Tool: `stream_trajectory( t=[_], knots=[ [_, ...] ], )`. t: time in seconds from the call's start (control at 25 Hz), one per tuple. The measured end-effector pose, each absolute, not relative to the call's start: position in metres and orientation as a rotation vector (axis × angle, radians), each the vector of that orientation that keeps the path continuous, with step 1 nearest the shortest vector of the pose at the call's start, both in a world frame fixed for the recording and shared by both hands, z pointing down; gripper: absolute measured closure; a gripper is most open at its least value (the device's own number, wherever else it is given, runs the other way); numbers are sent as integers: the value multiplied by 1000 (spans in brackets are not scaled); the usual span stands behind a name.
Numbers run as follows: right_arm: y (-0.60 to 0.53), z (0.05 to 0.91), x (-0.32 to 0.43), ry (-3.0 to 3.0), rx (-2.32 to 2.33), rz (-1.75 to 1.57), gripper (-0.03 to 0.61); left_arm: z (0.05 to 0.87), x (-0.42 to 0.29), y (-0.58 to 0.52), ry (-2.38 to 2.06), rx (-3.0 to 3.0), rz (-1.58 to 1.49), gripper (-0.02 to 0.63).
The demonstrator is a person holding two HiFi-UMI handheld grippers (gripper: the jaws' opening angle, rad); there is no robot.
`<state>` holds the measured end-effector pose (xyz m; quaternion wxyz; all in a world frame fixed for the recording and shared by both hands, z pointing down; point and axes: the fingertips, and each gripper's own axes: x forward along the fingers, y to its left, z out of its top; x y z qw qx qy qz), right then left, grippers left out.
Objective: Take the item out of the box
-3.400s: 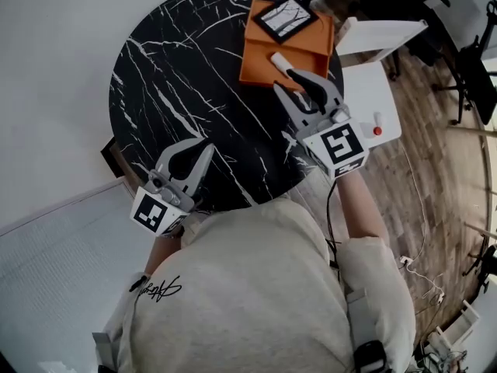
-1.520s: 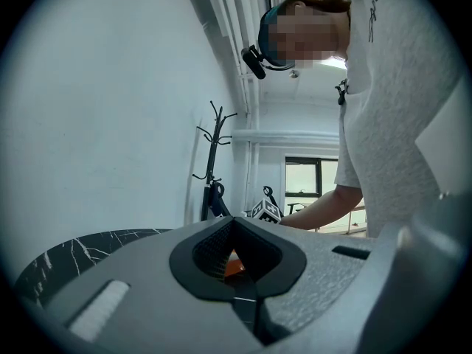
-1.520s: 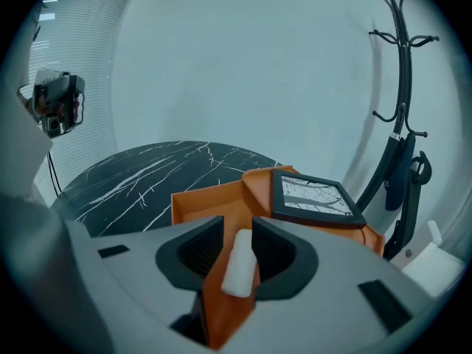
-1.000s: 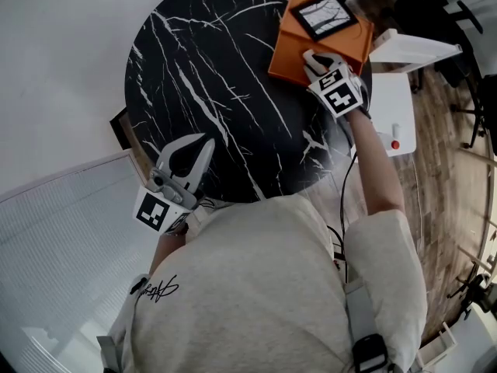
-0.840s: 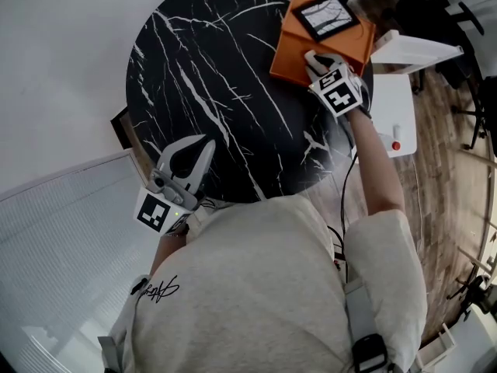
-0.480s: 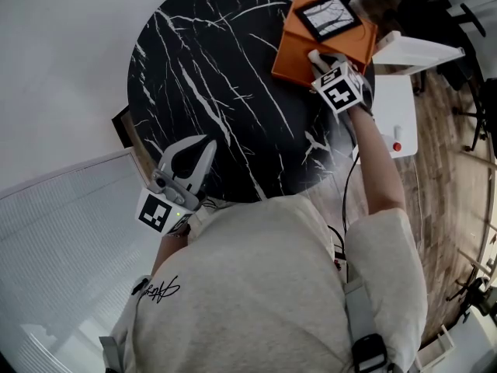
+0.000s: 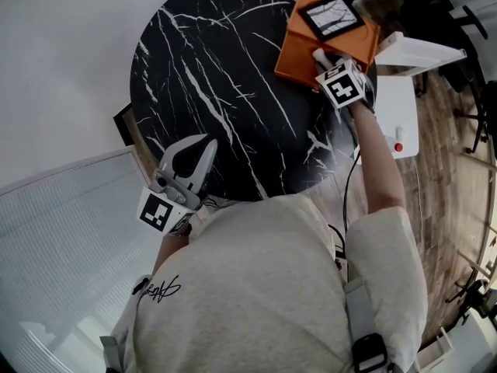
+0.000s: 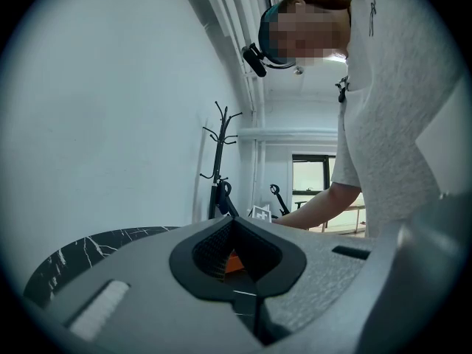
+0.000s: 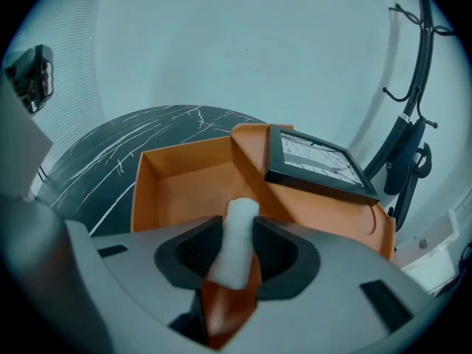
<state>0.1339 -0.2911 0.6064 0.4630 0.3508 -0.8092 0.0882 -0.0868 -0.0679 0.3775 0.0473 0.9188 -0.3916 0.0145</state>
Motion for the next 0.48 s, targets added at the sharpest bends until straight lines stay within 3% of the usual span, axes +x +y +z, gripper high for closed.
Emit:
stream_trajectory(
  t=[0.48],
  knots=[
    [-290,608,138,-1968,887,206,466,374,-79,-66,-1170,2796,54,614]
  ],
)
